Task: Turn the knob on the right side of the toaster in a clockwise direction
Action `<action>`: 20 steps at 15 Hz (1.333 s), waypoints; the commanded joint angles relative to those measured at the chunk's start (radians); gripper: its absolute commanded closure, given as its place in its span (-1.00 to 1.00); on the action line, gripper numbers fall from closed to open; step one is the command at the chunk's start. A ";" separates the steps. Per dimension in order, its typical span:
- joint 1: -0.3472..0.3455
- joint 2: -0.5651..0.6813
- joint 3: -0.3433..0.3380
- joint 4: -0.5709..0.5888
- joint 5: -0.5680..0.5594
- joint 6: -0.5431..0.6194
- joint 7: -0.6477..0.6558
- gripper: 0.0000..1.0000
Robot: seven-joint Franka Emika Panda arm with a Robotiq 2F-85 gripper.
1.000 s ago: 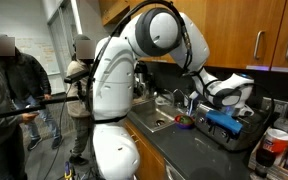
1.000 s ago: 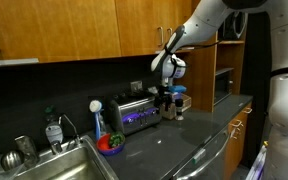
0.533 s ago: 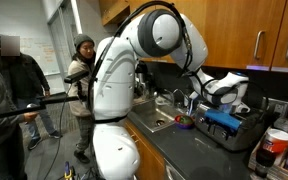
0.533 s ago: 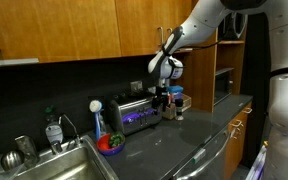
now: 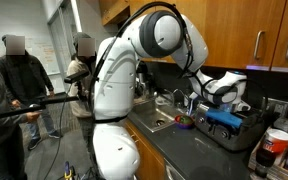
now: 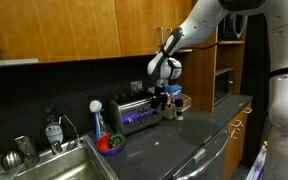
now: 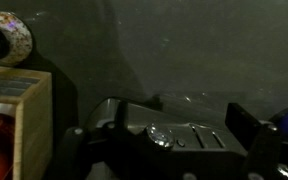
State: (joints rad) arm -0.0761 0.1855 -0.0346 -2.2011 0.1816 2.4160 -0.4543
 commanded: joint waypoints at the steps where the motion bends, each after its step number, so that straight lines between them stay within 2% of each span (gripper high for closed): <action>1: -0.003 0.023 0.010 0.032 -0.034 0.016 0.044 -1.00; 20: -0.005 0.094 0.009 0.106 -0.101 0.038 0.157 -1.00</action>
State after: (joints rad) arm -0.0766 0.2676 -0.0303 -2.1216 0.1030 2.4393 -0.3256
